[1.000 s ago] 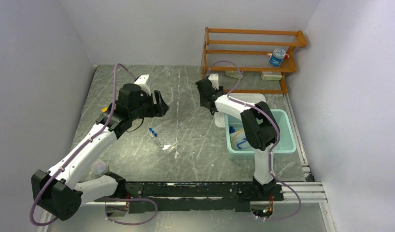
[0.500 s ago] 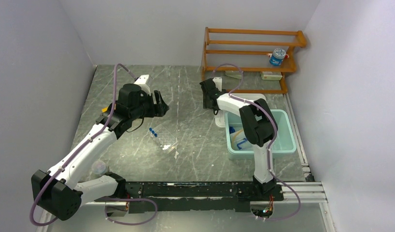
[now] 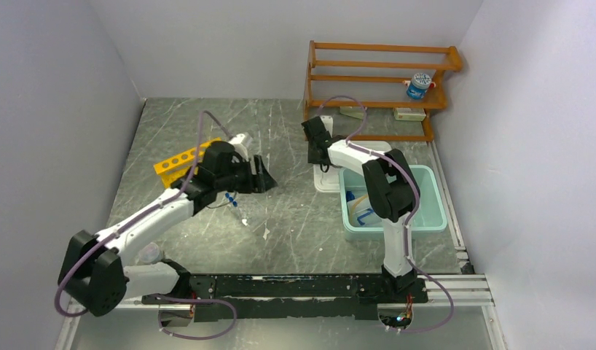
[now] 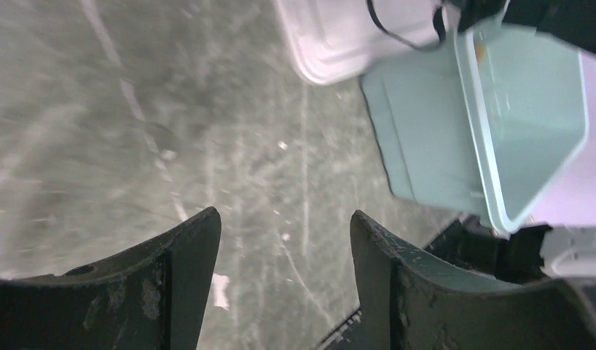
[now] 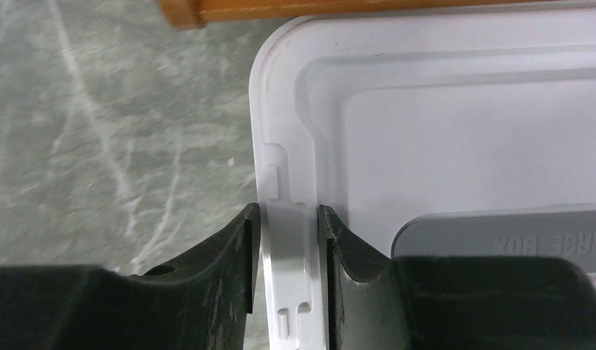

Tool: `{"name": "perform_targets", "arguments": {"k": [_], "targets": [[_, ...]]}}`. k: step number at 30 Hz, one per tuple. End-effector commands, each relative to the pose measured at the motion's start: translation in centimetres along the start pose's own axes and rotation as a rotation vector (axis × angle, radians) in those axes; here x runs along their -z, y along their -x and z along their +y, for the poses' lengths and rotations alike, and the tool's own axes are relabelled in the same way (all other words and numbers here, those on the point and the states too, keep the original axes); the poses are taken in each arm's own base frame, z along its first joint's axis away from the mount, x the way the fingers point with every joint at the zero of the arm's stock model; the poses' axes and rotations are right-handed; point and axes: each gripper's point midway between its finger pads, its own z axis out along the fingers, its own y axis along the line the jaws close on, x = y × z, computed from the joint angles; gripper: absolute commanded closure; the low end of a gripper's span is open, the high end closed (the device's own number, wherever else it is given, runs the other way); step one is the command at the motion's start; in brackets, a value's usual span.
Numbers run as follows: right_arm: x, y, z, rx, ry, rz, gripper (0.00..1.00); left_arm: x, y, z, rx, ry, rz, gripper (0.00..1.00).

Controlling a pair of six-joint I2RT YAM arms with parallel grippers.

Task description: Organize the chemistry lab equipment

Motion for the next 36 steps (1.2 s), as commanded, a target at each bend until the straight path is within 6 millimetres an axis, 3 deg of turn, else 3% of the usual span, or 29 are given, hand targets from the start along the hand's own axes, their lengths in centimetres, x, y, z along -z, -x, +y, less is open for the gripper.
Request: {"name": "perform_targets", "arguments": {"k": [1,6,11,19,27,31,36], "targets": [[2.4,0.2,3.5,-0.066,0.148,-0.01,0.76,-2.4,-2.5,-5.2,0.042,-0.196,0.053,0.29],[5.3,1.4,5.1,-0.112,0.255,-0.037,0.76,-5.6,-4.1,-7.0,0.106,-0.27,0.066,0.24],[8.0,2.4,6.2,-0.138,0.355,-0.061,0.76,-9.0,-5.2,-6.0,0.178,-0.228,0.051,0.24],[10.2,3.4,7.3,-0.138,0.443,-0.071,0.77,-12.2,-4.2,-7.9,0.204,-0.338,0.012,0.28],[11.5,3.5,8.0,-0.133,0.506,-0.059,0.77,-13.9,-2.6,-6.7,0.26,-0.271,-0.077,0.32],[12.0,3.4,8.4,-0.13,0.535,-0.051,0.77,-14.4,-2.0,-6.4,0.293,-0.277,-0.116,0.43],[13.1,4.2,8.3,-0.122,0.549,-0.073,0.77,-14.5,-1.0,-6.9,0.318,-0.312,-0.139,0.74]]}}
